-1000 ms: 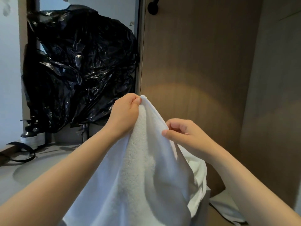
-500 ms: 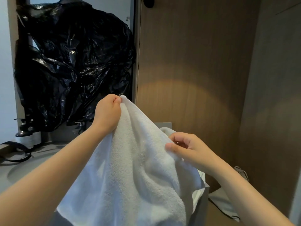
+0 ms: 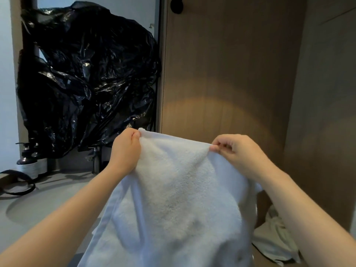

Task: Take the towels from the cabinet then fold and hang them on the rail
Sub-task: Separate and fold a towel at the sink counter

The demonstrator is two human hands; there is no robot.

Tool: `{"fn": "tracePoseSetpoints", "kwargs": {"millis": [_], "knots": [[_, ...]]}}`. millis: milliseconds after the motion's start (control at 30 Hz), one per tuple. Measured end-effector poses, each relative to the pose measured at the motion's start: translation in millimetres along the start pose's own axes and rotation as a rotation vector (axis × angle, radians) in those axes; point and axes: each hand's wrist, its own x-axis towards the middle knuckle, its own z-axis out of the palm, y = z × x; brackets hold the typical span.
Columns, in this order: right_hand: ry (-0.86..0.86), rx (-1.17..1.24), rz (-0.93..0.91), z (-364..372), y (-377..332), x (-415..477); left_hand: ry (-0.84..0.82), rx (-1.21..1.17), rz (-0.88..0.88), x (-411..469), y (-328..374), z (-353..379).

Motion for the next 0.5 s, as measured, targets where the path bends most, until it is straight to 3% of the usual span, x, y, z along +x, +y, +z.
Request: {"fn": "tracePoseSetpoints", "kwargs": {"millis": [133,500], "knots": [[0.105,-0.127,0.087,32.6,2.4,0.4,-0.036,-0.014,-0.114,-2.4,-8.8,4.4],[0.167,0.147,0.054,45.4,6.2,10.2,-0.027,-0.112,-0.097,-4.4,-18.8,1.8]]}}
